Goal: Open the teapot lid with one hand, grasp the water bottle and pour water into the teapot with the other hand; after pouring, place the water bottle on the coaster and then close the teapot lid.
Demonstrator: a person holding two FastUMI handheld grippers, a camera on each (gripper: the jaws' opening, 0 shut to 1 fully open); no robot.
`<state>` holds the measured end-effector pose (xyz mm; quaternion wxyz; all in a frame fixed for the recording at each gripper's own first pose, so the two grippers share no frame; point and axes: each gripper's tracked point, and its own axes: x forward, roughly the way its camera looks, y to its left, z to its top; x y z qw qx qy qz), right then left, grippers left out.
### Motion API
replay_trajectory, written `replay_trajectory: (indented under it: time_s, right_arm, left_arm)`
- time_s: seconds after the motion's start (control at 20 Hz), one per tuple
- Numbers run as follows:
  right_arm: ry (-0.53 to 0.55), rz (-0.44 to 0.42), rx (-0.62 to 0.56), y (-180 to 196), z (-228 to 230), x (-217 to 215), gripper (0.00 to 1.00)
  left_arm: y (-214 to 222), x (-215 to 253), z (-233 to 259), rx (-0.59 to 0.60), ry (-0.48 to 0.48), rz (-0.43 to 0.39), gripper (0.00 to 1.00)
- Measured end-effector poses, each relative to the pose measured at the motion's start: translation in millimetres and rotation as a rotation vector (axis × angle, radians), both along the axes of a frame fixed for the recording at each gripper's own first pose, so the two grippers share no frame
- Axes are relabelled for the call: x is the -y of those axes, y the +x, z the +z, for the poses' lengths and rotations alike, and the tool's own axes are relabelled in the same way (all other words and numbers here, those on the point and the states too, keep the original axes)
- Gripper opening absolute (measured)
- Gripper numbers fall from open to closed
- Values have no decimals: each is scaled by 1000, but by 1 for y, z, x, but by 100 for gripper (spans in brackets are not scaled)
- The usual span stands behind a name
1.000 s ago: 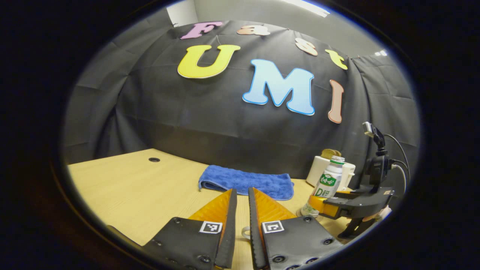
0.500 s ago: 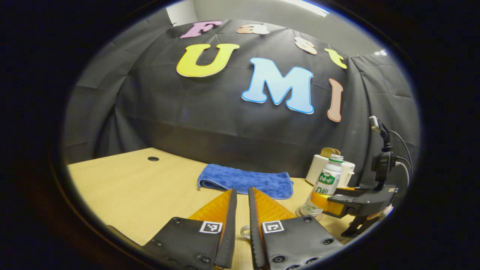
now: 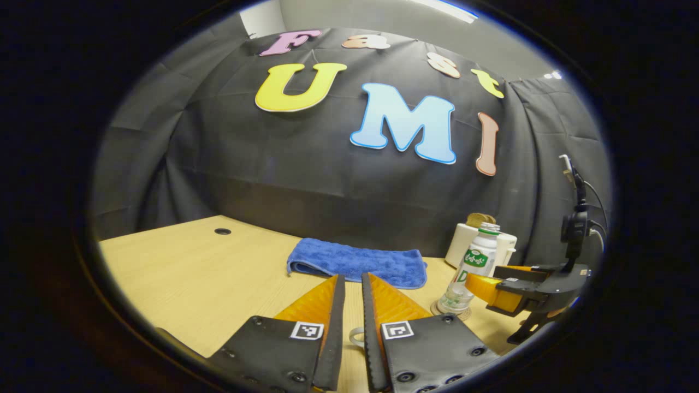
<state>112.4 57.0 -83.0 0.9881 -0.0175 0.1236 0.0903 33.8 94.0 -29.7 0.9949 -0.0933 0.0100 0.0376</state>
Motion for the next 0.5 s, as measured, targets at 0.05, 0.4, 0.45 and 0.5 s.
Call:
replay_trajectory:
  time_s: [0.05,0.4,0.45,0.5]
  right_arm:
    - [5,-6,9,-4,3,1,98]
    - [35,-34,54,-34,28,12,98]
    - [37,-37,64,-39,32,13,98]
    - [39,-43,74,-45,36,16,98]
  left_arm:
    - [-1,1,2,3,2,-2,25]
    - [-12,18,12,26,-12,-55,25]
    - [-16,21,11,23,-18,-63,25]
    - [-21,24,8,19,-19,-73,29]
